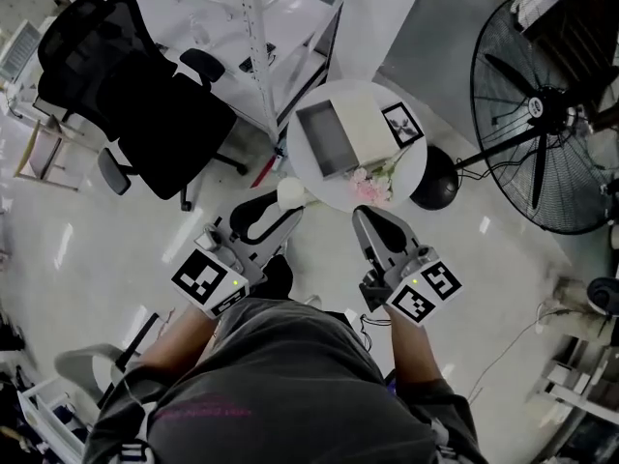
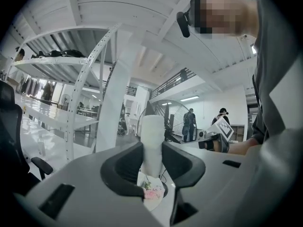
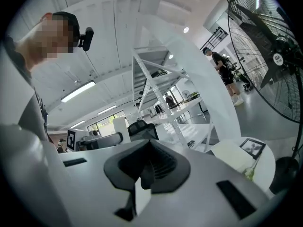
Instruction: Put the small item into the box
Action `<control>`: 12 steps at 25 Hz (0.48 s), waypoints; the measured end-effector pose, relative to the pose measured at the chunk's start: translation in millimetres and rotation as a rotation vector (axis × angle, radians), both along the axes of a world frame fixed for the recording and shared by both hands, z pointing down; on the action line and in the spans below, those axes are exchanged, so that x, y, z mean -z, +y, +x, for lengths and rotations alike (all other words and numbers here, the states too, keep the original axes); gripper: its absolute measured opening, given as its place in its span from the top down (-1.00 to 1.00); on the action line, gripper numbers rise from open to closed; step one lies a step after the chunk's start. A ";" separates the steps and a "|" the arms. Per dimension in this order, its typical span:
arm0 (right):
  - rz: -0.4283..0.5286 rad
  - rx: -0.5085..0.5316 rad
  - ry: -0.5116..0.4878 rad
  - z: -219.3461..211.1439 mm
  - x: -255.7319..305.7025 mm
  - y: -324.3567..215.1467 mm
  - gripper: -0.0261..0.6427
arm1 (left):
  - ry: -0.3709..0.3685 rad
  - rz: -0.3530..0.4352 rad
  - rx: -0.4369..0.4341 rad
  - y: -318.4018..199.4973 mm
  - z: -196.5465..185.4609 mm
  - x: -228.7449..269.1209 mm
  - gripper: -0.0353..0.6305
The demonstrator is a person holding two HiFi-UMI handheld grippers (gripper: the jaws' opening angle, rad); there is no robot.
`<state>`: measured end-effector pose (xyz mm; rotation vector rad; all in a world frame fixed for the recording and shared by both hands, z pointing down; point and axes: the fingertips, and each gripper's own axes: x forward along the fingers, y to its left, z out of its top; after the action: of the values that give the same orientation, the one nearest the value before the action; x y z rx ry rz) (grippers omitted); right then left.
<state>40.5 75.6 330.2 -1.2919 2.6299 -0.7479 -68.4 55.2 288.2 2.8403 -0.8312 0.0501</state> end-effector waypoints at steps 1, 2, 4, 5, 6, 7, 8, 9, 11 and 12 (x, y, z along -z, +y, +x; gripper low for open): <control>-0.004 -0.002 0.002 -3.4 -0.9 -10.6 0.86 | -0.001 -0.004 -0.003 -10.3 -3.7 -1.3 0.48; -0.008 -0.005 0.004 -6.6 -1.9 -20.7 0.86 | -0.002 -0.008 -0.007 -20.4 -7.6 -3.0 0.48; -0.017 -0.013 0.005 -12.7 -3.4 -39.9 0.86 | -0.005 -0.017 -0.012 -40.8 -15.8 -6.7 0.48; -0.021 -0.016 0.006 -15.7 -4.0 -49.2 0.86 | -0.005 -0.020 -0.013 -51.3 -19.9 -8.3 0.48; -0.024 -0.019 0.009 -18.6 -4.4 -58.4 0.86 | -0.004 -0.023 -0.016 -61.8 -23.5 -9.6 0.48; -0.027 -0.022 0.012 -21.4 -4.7 -67.4 0.86 | -0.002 -0.024 -0.021 -71.9 -26.7 -10.5 0.48; -0.029 -0.027 0.015 -23.7 -5.1 -76.0 0.86 | -0.001 -0.025 -0.027 -81.6 -29.3 -11.4 0.48; -0.032 -0.034 0.018 -25.7 -5.5 -84.1 0.86 | 0.001 -0.027 -0.034 -90.7 -31.5 -12.4 0.48; -0.036 -0.048 0.022 -29.1 -6.4 -98.4 0.86 | 0.003 -0.033 -0.047 -107.3 -35.7 -14.4 0.48; -0.038 -0.055 0.024 -30.7 -6.8 -104.9 0.86 | 0.002 -0.035 -0.053 -115.0 -37.8 -15.1 0.48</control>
<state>9.8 -29.3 337.1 -1.3856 2.5992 -0.7823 -106.2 -59.8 303.2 2.8287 -0.7470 0.0679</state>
